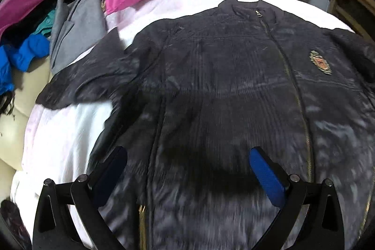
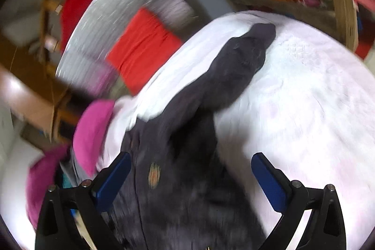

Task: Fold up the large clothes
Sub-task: 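Grasp the jacket sleeve cuff with the right gripper and lift it, then carry the sleeve across the jacket front and lay it down with the right gripper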

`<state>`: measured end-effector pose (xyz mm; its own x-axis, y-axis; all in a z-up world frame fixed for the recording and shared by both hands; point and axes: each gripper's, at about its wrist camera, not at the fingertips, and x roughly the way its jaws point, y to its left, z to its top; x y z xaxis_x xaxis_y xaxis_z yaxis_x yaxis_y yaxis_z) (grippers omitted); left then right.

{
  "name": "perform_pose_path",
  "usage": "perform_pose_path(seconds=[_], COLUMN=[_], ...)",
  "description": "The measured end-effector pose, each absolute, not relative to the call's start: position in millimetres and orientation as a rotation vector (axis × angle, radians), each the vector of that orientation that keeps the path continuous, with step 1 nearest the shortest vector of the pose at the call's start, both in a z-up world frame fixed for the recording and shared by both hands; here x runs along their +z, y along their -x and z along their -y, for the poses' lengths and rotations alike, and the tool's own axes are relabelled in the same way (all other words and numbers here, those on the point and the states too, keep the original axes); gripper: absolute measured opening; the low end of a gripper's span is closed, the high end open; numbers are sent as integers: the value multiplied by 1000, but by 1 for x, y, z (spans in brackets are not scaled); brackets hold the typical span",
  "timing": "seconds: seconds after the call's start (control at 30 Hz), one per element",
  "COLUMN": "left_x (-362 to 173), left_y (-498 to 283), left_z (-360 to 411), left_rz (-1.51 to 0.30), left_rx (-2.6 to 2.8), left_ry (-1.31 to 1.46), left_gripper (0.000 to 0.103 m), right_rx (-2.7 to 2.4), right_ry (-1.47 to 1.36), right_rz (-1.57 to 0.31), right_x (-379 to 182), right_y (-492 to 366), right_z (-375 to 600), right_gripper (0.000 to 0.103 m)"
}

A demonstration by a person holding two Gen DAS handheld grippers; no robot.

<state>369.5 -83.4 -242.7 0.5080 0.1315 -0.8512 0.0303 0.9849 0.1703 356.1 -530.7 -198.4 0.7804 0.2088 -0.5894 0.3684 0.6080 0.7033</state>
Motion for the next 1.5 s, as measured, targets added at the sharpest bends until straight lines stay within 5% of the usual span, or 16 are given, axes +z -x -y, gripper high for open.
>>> perform_pose_path(seconds=[0.23, 0.43, 0.53, 0.6, 0.7, 1.1, 1.33, 1.43, 1.5], left_x=[-267, -273, -273, -274, -268, -206, -188, -199, -201], left_y=[-382, -385, -382, -383, -392, -396, -383, -385, -386], left_z=[92, 82, 84, 85, 90, 47, 10, -7, -15], left_rz=[-1080, -1083, -1059, -1067, -1107, -869, -784, -769, -770], left_rx=[27, 13, 27, 36, 32, 194, 270, 305, 314], left_ry=[-163, -57, -57, -64, -57, 23, 93, 120, 146], left_gripper=[103, 103, 103, 103, 103, 103, 103, 103, 103], right_rx=[-180, -283, -296, -284, -280, 32, 203, 265, 299], right_ry=[-1159, -1191, -1183, -1157, -1103, -829, -705, -702, -710], right_rz=[-615, -666, -661, -670, -634, -543, -671, -788, -862], right_x=[-253, -289, -298, -297, -281, -150, -161, -190, -208], right_y=[-418, -473, -491, -501, -501, -472, -470, -476, -479], right_z=[618, 661, 669, 667, 655, 479, 337, 290, 271], right_gripper=[97, 74, 50, 22, 14, 13, 13, 17, 36])
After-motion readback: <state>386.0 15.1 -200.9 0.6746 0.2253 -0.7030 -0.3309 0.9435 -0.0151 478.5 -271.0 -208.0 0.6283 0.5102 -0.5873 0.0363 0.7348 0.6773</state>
